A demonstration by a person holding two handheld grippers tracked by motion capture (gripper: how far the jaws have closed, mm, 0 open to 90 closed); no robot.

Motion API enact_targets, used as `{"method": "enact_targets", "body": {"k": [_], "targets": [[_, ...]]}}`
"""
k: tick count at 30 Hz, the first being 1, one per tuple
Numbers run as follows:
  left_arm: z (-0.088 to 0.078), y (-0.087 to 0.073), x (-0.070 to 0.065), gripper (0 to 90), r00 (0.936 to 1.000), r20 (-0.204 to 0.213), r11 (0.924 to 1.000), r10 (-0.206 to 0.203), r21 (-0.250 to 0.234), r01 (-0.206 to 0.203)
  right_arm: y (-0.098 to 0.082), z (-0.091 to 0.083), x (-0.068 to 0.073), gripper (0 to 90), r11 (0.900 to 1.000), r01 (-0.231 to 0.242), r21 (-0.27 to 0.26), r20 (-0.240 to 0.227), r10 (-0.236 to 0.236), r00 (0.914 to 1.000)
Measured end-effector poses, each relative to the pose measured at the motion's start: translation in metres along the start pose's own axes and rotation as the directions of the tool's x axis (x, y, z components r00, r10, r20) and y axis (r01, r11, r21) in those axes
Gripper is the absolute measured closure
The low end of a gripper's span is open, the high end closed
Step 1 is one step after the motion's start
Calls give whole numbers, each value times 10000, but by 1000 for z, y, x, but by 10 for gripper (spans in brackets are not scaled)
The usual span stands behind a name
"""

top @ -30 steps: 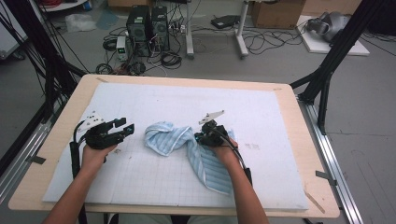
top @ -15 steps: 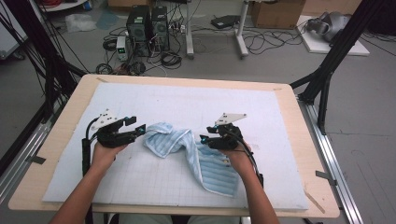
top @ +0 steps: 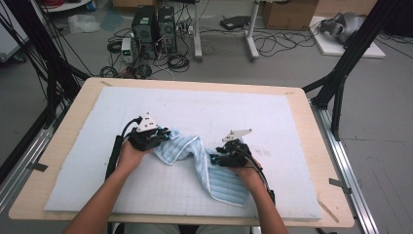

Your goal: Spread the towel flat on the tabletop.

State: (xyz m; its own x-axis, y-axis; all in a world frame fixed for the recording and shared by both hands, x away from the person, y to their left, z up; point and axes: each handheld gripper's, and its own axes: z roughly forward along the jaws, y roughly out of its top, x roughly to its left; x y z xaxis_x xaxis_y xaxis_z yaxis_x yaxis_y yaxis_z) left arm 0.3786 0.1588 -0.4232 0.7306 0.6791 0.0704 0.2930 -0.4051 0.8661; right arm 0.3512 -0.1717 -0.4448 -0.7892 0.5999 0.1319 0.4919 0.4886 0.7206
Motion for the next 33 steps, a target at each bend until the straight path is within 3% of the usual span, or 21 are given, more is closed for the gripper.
{"method": "enact_targets", "body": {"k": [1,2,3,4,5,7,8,11,13,15,17,19,20,21,22,26,27,28,29,33], "targets": [[-2,-1,5,808,9993,111,9988,-363,-327,367,0,0,0,691,10000,0,0,0,0,10000],[-11,-2,17,807,9955,-312,9913,-891,-1000,856,0,-2,6,781,9996,168,206,-579,-156,9982],[-11,-2,17,807,9955,-312,9913,-891,-1000,856,0,-2,6,781,9996,168,206,-579,-156,9982],[-17,-3,24,807,9922,-565,9863,-1108,-1287,1028,0,-2,10,782,9990,328,298,-794,-303,9964],[-22,-4,31,807,9865,-837,9808,-1410,-1474,1277,-1,-3,19,782,9955,814,480,-1399,-740,9874],[-30,-5,45,807,9752,-1214,9728,-1852,-1629,1645,-4,-3,27,782,9919,1194,426,-1734,-1104,9787],[-33,-6,50,807,9695,-1293,9677,-2080,-1715,1847,-4,-3,27,782,9919,1194,426,-1734,-1104,9787],[-37,-7,58,807,9627,-1383,9606,-2326,-1877,2051,-6,-4,35,779,9888,1407,488,-2296,-1260,9651],[-38,-8,60,806,9632,-1387,9623,-2302,-1800,2040,-6,-6,38,755,9868,1530,524,-2543,-1349,9577],[-40,-10,60,785,9599,-1500,9630,-2369,-1671,2115,-4,-7,38,690,9887,1461,324,-2506,-1335,9588],[-42,-14,61,671,9498,-1725,9577,-2611,-1692,2326,0,-10,35,641,9923,1239,-2,-2341,-1205,9647],[-46,-18,62,517,9408,-1771,9498,-2891,-1759,2587,9,-14,26,593,9953,746,-611,-1688,-840,9821],[-49,-19,63,517,9403,-1661,9484,-2969,-1661,2701,9,-14,26,593,9953,746,-611,-1688,-840,9821],[-51,-20,64,476,9398,-1553,9463,-3045,-1618,2799,18,-15,18,583,9929,526,-1066,-1024,-636,9927],[-53,-20,63,476,9406,-1480,9453,-3056,-1651,2812,18,-15,18,583,9929,526,-1066,-1024,-636,9927],[-61,-22,57,480,9500,-1346,9506,-2817,-1733,2574,36,-3,7,589,9930,288,-1144,-152,-308,9994],[-62,-23,55,483,9530,-1263,9544,-2753,-1550,2551,41,2,4,598,9936,281,-1092,-108,-294,9995],[-62,-25,47,515,9618,-1111,9645,-2502,-1153,2376,49,14,2,628,9935,508,-1018,-100,-521,9986],[-62,-25,47,525,9618,-1111,9645,-2502,-1153,2376,52,21,2,628,9946,591,-855,-43,-597,9982],[-55,-28,30,496,9798,-441,9784,-1951,-788,1913,59,37,2,625,9964,650,-544,-37,-653,9979]]}}
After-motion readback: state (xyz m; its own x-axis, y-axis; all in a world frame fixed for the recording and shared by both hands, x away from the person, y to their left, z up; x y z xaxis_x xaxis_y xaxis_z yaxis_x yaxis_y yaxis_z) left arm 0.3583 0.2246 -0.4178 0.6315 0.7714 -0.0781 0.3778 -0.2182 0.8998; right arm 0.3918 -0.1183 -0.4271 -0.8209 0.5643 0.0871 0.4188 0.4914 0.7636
